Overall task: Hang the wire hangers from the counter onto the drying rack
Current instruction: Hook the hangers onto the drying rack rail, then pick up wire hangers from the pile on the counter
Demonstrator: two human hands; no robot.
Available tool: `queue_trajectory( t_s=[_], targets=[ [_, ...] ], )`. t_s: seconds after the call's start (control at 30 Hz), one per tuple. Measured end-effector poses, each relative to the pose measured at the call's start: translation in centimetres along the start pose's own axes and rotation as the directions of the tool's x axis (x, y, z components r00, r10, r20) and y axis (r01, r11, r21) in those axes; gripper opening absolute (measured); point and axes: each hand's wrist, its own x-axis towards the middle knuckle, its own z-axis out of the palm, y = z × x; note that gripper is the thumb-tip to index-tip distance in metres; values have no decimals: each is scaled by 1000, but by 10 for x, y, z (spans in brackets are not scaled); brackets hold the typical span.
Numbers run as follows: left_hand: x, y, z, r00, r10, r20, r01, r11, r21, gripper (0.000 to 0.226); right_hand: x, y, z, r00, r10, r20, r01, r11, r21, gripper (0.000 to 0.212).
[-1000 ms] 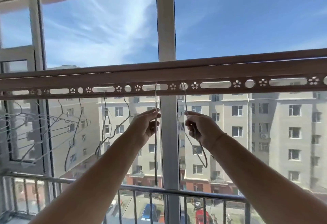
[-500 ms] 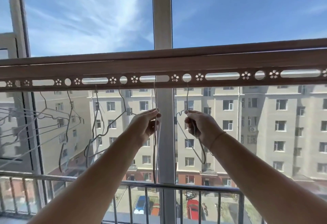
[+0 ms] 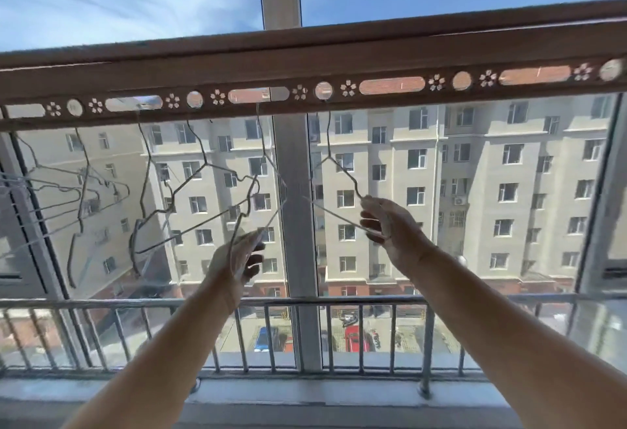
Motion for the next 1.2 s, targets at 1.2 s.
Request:
queue_trajectory(
  t_s=[1.2],
  targets=[
    [-262,-328,606,476,-369,799,-94,881,463,41,-291,125,-667,706,88,-703,-540,709,-454,64]
  ],
)
